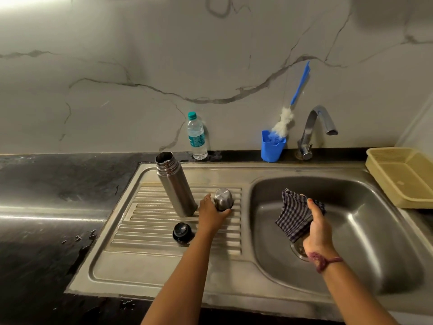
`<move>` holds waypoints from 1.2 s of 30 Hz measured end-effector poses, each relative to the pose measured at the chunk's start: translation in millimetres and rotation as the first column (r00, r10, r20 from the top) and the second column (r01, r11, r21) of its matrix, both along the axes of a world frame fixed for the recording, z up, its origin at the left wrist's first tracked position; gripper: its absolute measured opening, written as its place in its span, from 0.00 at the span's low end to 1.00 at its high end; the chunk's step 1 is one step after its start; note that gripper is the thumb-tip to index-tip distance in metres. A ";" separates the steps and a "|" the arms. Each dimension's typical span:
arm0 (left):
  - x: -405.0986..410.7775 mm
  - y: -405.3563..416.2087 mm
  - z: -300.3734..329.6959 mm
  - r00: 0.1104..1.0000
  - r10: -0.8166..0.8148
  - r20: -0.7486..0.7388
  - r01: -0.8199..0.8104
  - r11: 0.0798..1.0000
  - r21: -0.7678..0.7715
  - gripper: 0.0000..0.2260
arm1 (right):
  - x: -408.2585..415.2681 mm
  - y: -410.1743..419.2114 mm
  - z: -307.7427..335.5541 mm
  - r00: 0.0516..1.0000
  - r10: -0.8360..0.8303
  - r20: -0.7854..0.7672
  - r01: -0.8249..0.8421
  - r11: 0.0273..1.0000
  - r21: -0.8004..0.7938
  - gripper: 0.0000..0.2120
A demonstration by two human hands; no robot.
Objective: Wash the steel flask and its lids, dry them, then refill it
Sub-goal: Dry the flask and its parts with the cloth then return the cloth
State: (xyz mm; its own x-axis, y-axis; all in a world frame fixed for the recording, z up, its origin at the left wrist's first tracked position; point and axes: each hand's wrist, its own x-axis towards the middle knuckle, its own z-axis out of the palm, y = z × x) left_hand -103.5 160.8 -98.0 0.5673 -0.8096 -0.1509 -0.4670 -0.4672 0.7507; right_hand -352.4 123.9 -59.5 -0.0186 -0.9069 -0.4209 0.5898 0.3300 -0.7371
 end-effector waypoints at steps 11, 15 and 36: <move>-24.0 -20.3 -2.0 0.979 0.199 0.036 -0.199 0.980 0.005 0.33 | -33.0 -13.1 -1.0 0.999 0.032 -0.015 -0.031 0.999 0.035 0.10; -32.4 -21.3 -0.6 0.974 0.224 0.025 -0.224 0.975 -0.007 0.32 | -46.4 -13.8 -1.3 0.998 0.039 -0.046 -0.037 0.998 0.042 0.10; -146.8 -18.7 41.6 0.892 -0.179 -0.414 0.039 0.945 -0.323 0.35 | -100.1 -23.1 10.4 0.999 0.007 -0.042 -0.007 1.000 -0.006 0.17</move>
